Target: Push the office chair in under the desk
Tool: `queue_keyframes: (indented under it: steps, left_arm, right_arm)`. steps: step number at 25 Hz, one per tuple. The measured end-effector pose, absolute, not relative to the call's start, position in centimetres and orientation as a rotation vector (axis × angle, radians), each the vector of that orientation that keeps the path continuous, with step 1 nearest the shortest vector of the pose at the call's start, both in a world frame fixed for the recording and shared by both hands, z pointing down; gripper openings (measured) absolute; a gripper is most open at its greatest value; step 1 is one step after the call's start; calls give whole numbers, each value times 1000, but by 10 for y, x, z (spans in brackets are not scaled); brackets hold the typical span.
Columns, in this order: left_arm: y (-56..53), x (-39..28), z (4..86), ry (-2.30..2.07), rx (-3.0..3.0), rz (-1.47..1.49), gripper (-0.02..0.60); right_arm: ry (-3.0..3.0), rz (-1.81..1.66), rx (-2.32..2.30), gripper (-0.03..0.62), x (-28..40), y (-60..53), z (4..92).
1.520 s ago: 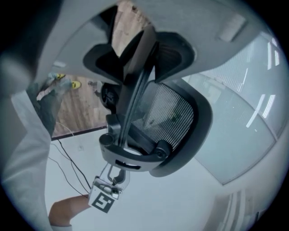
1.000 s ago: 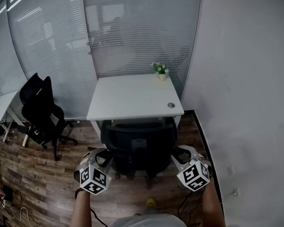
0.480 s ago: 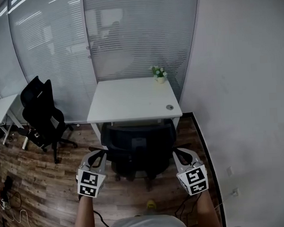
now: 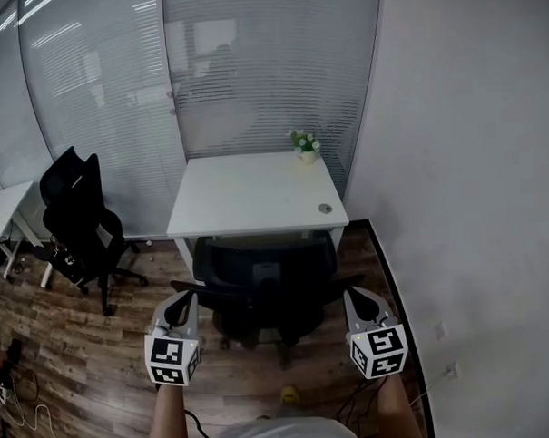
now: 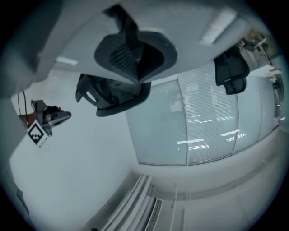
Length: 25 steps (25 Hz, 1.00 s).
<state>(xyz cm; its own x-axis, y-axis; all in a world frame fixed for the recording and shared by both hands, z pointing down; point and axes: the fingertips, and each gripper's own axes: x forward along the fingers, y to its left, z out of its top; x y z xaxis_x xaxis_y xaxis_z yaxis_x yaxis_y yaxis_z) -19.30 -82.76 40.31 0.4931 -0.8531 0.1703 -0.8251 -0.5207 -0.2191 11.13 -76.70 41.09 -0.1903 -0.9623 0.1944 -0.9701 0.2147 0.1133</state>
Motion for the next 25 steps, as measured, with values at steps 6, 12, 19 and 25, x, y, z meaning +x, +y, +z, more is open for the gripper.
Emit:
queue_keyframes:
  steps: [6,12,19,25]
  left_arm:
    - [-821,-202,397,1534,-2643,-275,-2]
    - [-817,-203,393,1538,-2646,-243,-2]
    - [-817,-204,388,1556,-2641,-225,-2]
    - [-816,-205,384,1560,-2624,-224,-2]
  right_arm:
    - [-2270,63,1894,2,113,-759,407]
    - [-2260,59,1918,2,115,-754,406]
    - [-2262,65,1933,2,117,-753,402]
    - [-2257,51,1945,2,121,-754,397]
